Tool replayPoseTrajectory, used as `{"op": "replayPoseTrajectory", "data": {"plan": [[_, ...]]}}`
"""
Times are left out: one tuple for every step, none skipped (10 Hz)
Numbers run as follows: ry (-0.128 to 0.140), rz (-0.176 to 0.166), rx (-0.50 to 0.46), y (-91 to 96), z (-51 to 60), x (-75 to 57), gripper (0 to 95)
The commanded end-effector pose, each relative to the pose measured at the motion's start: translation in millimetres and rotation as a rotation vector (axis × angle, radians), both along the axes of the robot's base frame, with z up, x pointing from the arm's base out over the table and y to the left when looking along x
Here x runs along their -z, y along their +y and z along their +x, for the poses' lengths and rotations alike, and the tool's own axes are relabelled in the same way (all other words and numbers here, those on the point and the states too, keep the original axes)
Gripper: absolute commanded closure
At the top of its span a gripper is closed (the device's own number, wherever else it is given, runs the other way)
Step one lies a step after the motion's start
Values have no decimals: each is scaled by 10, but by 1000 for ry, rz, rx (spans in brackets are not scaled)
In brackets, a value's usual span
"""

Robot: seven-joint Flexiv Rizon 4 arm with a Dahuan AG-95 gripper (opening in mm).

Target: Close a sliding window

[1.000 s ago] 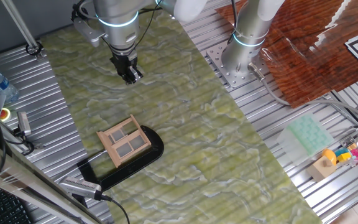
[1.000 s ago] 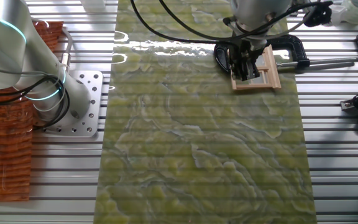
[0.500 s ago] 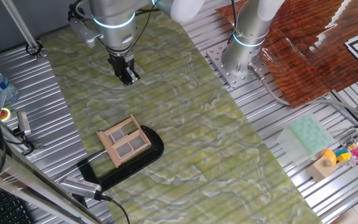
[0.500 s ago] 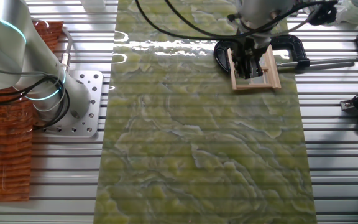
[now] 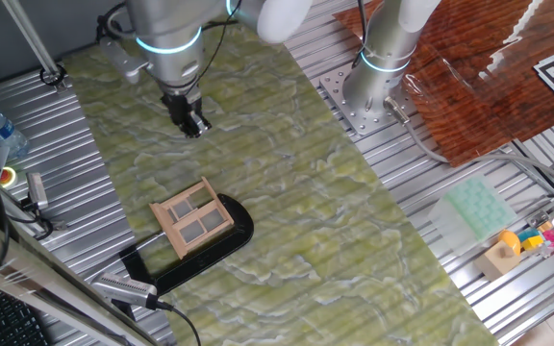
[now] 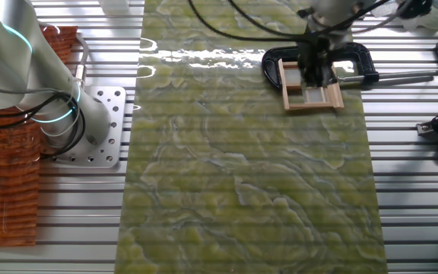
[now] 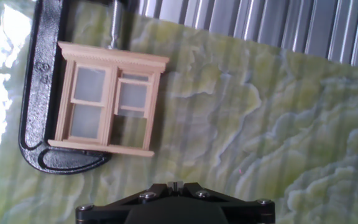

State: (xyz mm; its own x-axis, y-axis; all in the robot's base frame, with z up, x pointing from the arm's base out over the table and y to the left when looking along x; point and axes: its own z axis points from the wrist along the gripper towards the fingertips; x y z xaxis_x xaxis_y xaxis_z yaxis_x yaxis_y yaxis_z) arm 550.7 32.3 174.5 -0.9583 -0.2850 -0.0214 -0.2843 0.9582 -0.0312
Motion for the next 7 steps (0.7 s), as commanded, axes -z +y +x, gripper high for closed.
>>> {"op": "replayPoseTrajectory", "data": {"plan": [[2, -1, -66, 130, 115, 14, 950], [-2, 4, -113, 191, 157, 58, 950], [0, 5, -180, 219, 204, 109, 950], [1, 7, -267, 235, 298, 195, 950], [1, 10, -296, 255, 361, 238, 950], [3, 3, -324, 299, 445, 251, 950], [5, -11, -371, 350, 516, 234, 950]]}}
